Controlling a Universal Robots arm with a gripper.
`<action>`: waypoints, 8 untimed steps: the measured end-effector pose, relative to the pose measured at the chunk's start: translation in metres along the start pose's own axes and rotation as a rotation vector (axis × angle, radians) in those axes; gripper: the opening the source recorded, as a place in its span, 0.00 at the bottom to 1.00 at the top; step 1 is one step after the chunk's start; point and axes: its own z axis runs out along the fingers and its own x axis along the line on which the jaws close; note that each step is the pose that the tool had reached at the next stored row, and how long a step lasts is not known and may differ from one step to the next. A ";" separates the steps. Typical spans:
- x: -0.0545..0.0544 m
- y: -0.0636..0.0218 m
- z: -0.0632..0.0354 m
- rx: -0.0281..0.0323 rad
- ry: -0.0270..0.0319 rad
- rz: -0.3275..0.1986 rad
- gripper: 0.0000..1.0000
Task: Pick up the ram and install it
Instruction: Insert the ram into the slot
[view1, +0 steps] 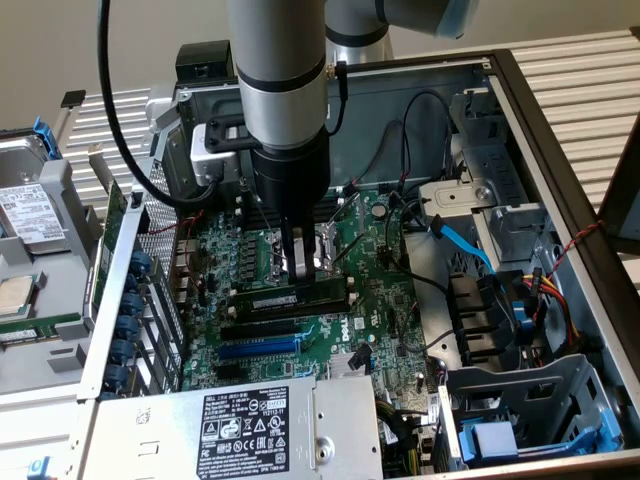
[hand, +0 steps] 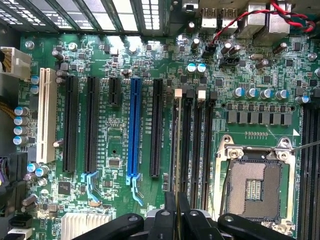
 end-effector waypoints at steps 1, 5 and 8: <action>0.000 0.0000 -0.0001 0.0001 -0.0006 0.000 0.13; 0.000 0.0001 -0.0001 0.0010 -0.0043 0.000 0.13; 0.000 0.0001 0.0000 0.0020 -0.0063 0.000 0.13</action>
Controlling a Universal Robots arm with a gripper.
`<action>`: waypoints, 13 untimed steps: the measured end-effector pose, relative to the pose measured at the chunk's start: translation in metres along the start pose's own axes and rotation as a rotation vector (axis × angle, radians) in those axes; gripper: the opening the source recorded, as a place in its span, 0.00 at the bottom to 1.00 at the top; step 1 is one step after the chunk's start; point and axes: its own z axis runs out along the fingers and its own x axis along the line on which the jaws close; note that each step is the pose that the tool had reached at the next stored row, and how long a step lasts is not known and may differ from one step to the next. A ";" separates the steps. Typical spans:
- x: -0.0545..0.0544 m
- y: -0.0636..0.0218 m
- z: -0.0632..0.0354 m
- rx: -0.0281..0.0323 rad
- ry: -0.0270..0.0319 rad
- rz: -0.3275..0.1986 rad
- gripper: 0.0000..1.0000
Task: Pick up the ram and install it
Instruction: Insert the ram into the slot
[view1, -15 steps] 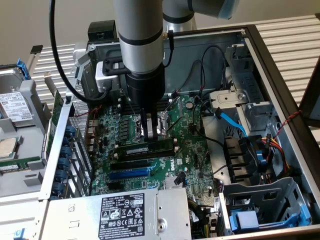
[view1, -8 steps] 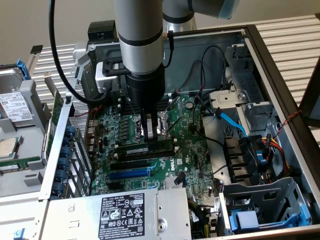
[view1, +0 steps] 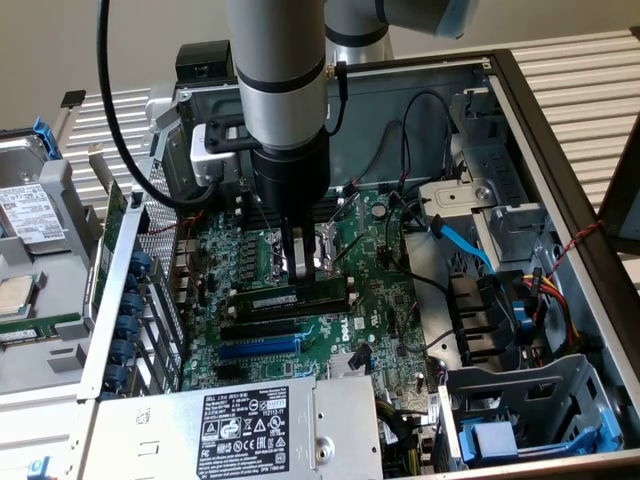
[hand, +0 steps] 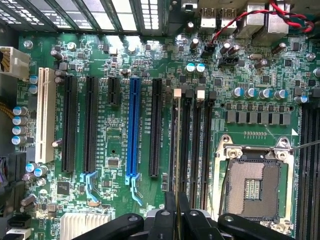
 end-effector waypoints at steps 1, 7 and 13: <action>0.000 0.0000 0.0000 0.0004 -0.0007 0.000 0.13; 0.001 0.0000 0.0001 0.0034 -0.0049 0.000 0.13; 0.003 0.0000 0.0000 0.0047 -0.0056 0.000 0.13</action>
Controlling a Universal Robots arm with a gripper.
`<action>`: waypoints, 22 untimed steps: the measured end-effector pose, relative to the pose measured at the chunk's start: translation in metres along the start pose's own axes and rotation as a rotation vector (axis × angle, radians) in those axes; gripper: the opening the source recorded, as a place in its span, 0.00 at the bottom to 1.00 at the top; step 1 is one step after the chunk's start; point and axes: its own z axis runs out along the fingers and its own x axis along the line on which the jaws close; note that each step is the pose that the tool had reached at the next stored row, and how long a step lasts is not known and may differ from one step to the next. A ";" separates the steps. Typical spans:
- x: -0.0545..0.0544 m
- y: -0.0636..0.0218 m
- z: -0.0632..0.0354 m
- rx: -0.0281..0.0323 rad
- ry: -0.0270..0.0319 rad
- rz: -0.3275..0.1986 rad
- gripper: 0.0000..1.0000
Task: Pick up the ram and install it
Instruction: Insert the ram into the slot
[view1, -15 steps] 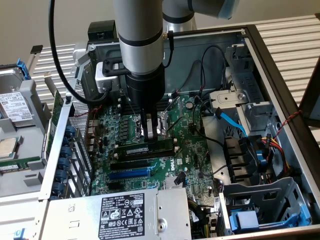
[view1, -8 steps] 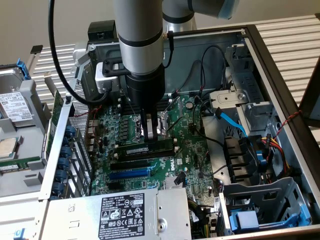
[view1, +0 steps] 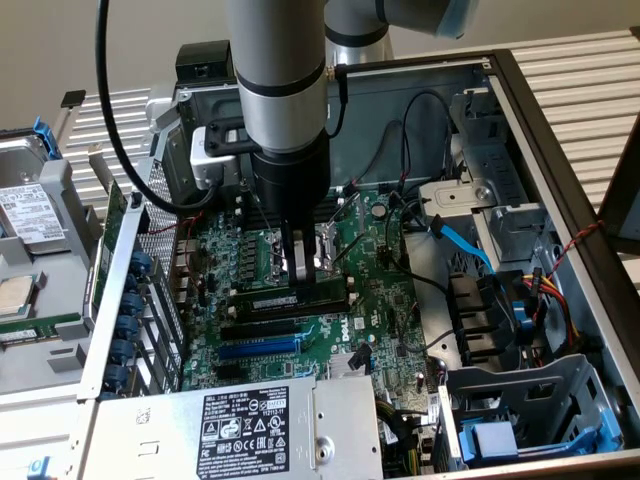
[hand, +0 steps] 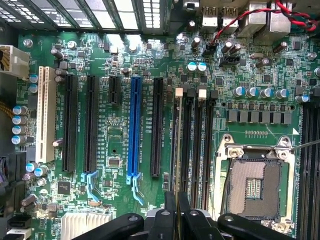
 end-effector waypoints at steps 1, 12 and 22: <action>0.000 0.0000 0.0000 0.0004 -0.0004 0.000 0.13; 0.000 0.0000 0.0000 0.0050 -0.0020 0.000 0.22; 0.000 -0.0002 -0.0141 0.0052 -0.0023 0.000 0.22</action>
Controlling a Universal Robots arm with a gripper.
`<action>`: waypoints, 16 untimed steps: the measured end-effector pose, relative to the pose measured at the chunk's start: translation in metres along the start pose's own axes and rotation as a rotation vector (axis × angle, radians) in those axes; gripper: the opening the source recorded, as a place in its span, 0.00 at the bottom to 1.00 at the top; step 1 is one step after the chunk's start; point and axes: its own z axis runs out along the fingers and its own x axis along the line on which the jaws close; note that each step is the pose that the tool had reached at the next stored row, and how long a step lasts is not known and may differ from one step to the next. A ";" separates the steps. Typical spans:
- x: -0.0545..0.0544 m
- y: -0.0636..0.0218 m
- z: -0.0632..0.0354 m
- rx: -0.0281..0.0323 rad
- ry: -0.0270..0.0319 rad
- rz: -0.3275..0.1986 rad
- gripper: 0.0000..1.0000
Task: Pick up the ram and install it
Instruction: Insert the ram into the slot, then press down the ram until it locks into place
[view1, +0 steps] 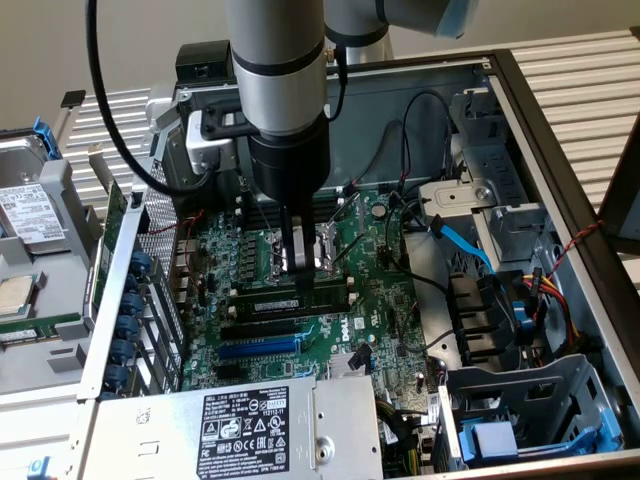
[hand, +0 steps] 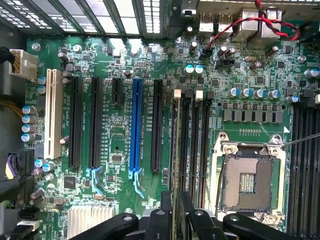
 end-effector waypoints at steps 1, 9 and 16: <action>0.000 0.0000 -0.0009 0.0000 0.0001 0.000 0.22; 0.000 0.0000 -0.0023 0.0000 0.0001 -0.001 0.22; 0.000 0.0012 -0.0042 -0.0069 0.0001 -0.001 0.22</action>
